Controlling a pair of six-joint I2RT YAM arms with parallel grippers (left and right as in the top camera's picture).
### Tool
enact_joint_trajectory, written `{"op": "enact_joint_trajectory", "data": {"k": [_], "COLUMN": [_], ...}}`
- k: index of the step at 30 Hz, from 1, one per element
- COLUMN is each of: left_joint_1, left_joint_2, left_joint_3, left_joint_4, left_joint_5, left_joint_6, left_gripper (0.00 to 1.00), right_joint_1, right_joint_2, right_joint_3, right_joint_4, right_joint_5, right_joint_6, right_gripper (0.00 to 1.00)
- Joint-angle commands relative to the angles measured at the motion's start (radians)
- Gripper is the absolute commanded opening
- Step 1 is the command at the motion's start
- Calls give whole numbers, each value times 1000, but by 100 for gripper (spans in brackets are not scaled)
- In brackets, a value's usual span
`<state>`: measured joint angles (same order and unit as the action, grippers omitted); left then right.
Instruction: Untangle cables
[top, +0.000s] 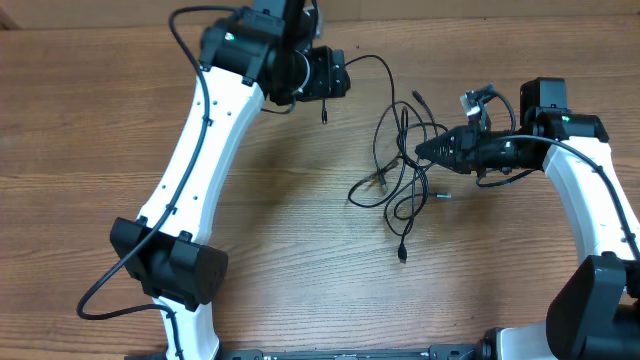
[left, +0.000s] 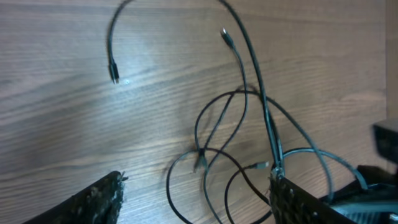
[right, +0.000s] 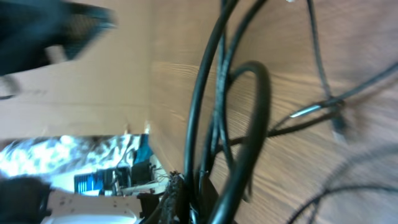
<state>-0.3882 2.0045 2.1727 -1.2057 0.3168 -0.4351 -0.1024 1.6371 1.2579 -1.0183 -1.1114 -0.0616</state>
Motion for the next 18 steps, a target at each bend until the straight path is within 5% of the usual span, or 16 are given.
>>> {"op": "enact_joint_trajectory", "data": {"k": [1, 3, 6, 12, 18], "left_joint_1": [-34, -46, -62, -91, -128], "left_joint_2": [-30, -30, -30, -30, -30], "left_joint_3": [-39, -55, -66, -70, -94], "left_joint_4": [17, 27, 35, 42, 72], "left_joint_5": [-9, -9, -10, -13, -13], "left_joint_6": [1, 1, 1, -7, -56], "left_gripper": [78, 81, 86, 84, 85], "right_joint_1": [2, 2, 2, 2, 2], "right_joint_2": [-25, -25, -25, -24, -24], "right_joint_3": [23, 23, 23, 22, 22], "right_joint_4": [47, 57, 54, 15, 10], "right_joint_5": [-122, -2, 323, 966, 1013], "right_joint_6": [-112, -111, 8, 432, 481], "right_gripper": [32, 71, 95, 100, 100]}}
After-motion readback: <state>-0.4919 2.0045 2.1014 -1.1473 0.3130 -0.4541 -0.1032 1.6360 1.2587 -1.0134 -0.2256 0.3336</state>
